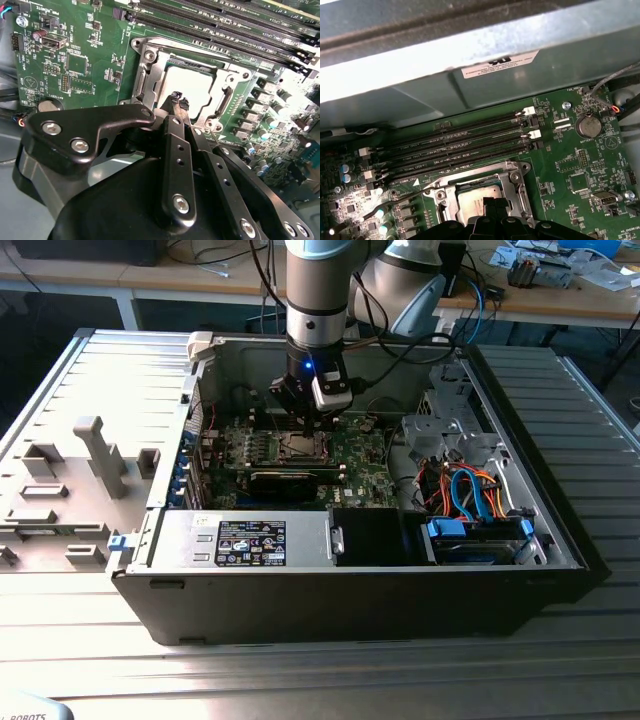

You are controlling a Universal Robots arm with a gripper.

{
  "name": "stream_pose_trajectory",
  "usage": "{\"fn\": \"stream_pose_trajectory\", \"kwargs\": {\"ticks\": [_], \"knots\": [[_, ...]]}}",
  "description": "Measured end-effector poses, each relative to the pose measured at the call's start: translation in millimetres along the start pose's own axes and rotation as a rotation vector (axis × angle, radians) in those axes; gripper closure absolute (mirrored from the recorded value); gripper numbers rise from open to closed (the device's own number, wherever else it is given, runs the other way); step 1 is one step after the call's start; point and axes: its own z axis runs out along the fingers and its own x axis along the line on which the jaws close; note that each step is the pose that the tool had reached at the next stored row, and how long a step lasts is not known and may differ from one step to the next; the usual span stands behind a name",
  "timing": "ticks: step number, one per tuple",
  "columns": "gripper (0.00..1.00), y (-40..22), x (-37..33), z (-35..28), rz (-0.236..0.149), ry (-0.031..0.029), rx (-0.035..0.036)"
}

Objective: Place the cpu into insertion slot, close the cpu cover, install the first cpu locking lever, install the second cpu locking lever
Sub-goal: 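Install the first cpu locking lever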

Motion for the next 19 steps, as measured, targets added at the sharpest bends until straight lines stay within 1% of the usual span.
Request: {"fn": "stream_pose_trajectory", "kwargs": {"ticks": [19], "knots": [[0.89,0.0,0.0,0.0,-0.040,0.0008,-0.0002]]}}
